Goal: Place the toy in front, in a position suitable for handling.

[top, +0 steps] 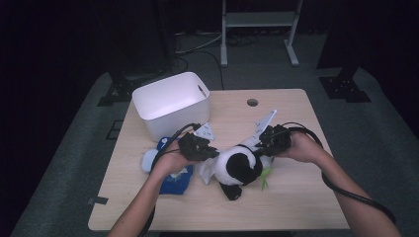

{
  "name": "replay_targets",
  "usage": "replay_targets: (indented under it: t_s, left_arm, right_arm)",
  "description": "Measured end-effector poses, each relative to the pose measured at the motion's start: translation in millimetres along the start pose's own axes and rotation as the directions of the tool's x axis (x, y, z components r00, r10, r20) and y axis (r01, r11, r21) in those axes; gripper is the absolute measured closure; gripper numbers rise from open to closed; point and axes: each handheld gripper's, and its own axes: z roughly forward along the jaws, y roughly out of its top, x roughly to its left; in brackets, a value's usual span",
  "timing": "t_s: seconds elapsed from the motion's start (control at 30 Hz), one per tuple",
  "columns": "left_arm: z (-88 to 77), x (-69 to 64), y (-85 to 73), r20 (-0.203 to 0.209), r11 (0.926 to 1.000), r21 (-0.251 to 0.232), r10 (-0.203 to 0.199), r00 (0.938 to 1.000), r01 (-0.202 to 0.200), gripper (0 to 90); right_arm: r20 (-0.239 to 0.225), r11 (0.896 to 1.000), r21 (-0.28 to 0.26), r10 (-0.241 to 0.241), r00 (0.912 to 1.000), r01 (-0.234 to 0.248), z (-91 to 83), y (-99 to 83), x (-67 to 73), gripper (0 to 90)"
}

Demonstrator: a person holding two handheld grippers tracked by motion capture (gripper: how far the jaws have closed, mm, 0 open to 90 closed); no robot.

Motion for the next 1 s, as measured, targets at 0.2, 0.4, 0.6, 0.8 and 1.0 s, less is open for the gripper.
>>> replay_targets:
  t_s: [0.2, 0.4, 0.6, 0.8, 1.0]
  left_arm:
    - [0.4, 2.1, -8.4, 0.001, 0.9998, -0.003, -0.02, 0.9998, 0.02, 83.7]
    - [-4.9, -2.5, -2.6, 0.013, 0.9995, -0.031, -0.008, 0.9999, 0.008, 83.7]
    - [-6.7, -5.6, 5.5, 0.033, 0.9984, -0.056, 0.003, 0.9994, -0.001, 83.7]
    - [7.2, -4.8, -0.9, -0.008, 0.9999, 0.015, 0.004, 1.0, -0.004, 83.9]
    - [9.4, -0.1, -2.1, -0.018, 0.9999, 0.009, -0.006, 0.9998, 0.006, 84.0]
  right_arm:
    - [0.021, 0.999, 0.003, 0.051, 0.9985, -0.051, -1.4, -3.7, -5.1, 75.7]
    - [0.036, 0.996, 0.003, 0.087, 0.9955, -0.088, -0.7, -3.4, -10.1, 75.6]
    - [0.045, 0.996, 0.009, 0.091, 0.9948, -0.092, 1.2, 0.1, -9.1, 75.5]
    - [0.01, 0.995, 0.0, 0.099, 0.9951, -0.099, 1.7, 2.4, -6.1, 75.5]
    - [-0.021, 0.996, 0.002, 0.095, 0.9953, -0.095, -2.2, 1.6, -1.8, 76.2]
